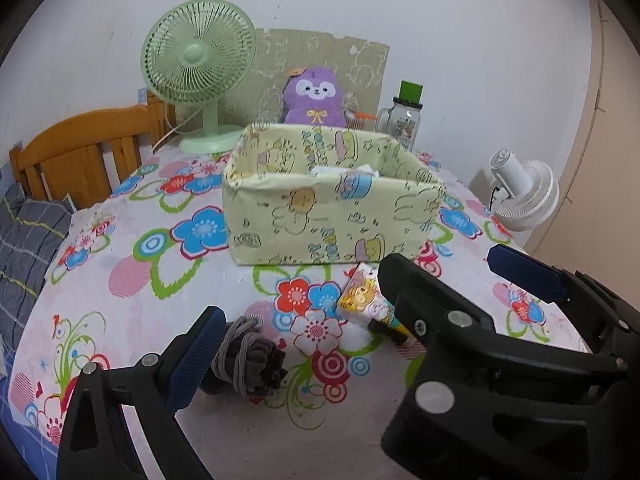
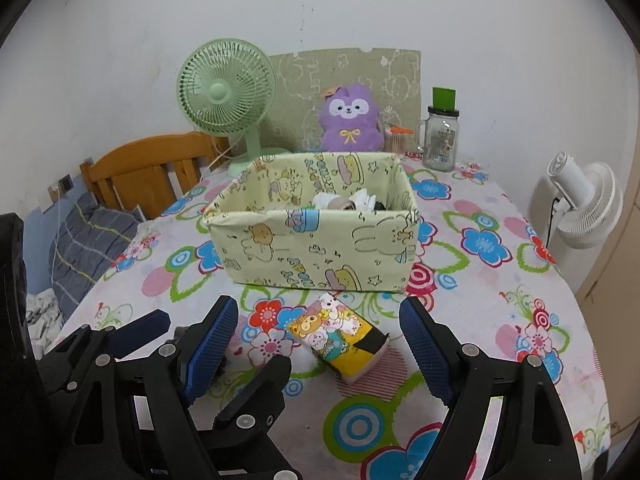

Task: Organize soft objects
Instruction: 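Move the left tool toward the grey cable bundle while the right tool approaches the yellow snack pack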

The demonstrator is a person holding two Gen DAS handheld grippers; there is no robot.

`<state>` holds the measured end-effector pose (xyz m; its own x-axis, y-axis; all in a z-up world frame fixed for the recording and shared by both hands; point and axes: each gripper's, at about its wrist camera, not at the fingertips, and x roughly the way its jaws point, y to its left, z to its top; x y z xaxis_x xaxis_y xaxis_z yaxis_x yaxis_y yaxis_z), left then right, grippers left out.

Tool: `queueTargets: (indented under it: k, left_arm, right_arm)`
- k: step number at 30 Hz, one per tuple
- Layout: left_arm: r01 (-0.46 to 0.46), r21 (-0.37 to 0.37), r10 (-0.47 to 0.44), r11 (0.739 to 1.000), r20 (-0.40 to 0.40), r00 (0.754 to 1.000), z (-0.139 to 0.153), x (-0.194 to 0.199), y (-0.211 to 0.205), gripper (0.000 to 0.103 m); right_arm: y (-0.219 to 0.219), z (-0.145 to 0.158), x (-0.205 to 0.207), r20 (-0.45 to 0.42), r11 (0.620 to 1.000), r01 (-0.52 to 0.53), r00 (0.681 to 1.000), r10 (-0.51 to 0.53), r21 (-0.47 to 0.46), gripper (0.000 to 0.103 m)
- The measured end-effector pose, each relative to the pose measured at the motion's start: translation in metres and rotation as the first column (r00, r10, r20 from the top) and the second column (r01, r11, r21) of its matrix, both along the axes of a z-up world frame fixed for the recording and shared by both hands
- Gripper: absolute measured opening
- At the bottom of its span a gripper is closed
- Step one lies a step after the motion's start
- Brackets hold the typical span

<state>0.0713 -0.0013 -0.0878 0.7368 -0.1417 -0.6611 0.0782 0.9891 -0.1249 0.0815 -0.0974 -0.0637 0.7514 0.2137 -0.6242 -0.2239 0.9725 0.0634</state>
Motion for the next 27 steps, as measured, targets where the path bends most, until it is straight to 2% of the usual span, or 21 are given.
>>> queueTargets:
  k: [13, 21, 27]
  left_arm:
    - [-0.03, 0.018, 0.031, 0.999, -0.076, 0.997, -0.03, 0.015, 0.012, 0.099]
    - [-0.067, 0.076, 0.072, 0.995, -0.07, 0.995, -0.034, 0.02, 0.014, 0.099]
    - [-0.1, 0.072, 0.106, 0.992, -0.081, 0.991, -0.03, 0.023, 0.024, 0.099]
  right_arm:
    - [0.005, -0.032, 0.022, -0.09, 1.0, 0.002, 0.996, -0.003, -0.007, 0.085]
    - [0.003, -0.044, 0.034, -0.129, 1.0, 0.021, 0.991, -0.021, -0.005, 0.085]
    - [0.002, -0.04, 0.04, -0.124, 1.0, 0.031, 0.992, -0.031, -0.002, 0.085]
